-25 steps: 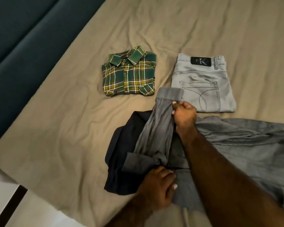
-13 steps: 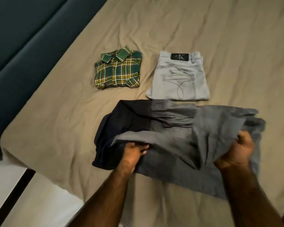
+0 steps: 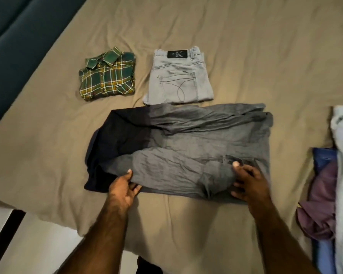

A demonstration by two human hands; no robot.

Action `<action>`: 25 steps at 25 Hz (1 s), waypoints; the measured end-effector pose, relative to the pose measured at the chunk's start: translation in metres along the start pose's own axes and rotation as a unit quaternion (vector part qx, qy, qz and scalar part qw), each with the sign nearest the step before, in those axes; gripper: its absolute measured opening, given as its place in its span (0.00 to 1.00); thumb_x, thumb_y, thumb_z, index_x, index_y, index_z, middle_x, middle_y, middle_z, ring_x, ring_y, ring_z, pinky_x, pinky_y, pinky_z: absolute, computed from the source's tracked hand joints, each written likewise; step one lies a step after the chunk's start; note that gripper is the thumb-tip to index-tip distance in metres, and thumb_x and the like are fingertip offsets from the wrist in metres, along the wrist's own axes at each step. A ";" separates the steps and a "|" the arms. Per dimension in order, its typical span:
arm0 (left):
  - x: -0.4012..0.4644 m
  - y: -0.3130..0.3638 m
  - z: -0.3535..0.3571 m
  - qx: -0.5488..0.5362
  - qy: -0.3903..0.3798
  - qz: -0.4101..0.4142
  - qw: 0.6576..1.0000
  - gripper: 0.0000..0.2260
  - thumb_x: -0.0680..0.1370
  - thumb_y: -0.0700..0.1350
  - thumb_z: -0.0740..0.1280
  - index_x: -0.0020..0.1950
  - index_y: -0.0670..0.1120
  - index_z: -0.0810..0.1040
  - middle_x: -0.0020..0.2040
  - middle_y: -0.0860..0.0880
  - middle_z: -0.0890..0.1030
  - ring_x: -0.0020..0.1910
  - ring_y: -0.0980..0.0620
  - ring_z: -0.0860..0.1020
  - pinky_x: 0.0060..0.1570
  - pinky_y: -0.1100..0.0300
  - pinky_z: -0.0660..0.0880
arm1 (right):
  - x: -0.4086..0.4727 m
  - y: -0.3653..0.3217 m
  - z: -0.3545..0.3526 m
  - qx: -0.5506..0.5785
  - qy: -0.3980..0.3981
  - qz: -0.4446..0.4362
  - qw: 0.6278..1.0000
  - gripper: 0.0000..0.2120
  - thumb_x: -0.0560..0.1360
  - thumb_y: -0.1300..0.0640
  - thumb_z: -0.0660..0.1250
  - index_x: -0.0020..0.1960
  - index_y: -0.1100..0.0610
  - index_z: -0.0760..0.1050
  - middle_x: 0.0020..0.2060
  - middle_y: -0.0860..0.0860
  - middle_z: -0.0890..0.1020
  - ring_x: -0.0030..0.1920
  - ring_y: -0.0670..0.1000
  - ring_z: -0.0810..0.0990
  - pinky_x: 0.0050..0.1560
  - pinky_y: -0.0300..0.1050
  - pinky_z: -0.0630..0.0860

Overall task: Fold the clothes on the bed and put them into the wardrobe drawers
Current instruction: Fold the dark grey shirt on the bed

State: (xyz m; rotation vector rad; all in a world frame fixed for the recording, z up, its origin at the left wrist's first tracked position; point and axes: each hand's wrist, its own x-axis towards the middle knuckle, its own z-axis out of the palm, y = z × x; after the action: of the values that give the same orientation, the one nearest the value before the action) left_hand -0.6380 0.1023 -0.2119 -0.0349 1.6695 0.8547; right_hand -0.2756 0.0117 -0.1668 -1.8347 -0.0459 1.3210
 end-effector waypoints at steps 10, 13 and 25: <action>-0.099 -0.116 0.132 0.531 -0.162 0.404 0.727 0.25 0.71 0.69 0.69 0.58 0.51 0.81 0.49 0.50 0.85 0.49 0.47 0.83 0.49 0.54 0.80 | 0.014 0.024 -0.005 0.026 0.148 -0.043 0.988 0.24 0.80 0.37 0.68 0.40 0.57 0.77 0.28 0.56 0.77 0.25 0.54 0.76 0.27 0.46 0.77; -0.100 -0.130 0.165 0.534 -0.227 0.404 0.707 0.18 0.71 0.60 0.75 0.56 0.53 0.83 0.49 0.51 0.85 0.49 0.49 0.82 0.49 0.52 0.81 | 0.026 0.020 -0.008 -0.013 0.112 -0.020 0.993 0.23 0.66 0.32 0.76 0.38 0.52 0.80 0.28 0.52 0.81 0.28 0.56 0.81 0.32 0.54 0.82; -0.108 -0.152 0.180 0.442 -0.275 0.467 0.715 0.16 0.75 0.64 0.72 0.54 0.53 0.82 0.44 0.54 0.82 0.40 0.54 0.80 0.45 0.52 0.81 | 0.028 0.031 -0.061 -0.156 0.145 -0.047 0.976 0.20 0.65 0.57 0.82 0.51 0.50 0.76 0.43 0.49 0.82 0.49 0.56 0.83 0.56 0.48 0.79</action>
State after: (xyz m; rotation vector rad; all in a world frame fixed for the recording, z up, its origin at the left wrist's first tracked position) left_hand -0.3853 0.0447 -0.2023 1.6946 1.2826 0.5573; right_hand -0.2280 -0.0320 -0.2033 -2.2466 -0.1915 1.0125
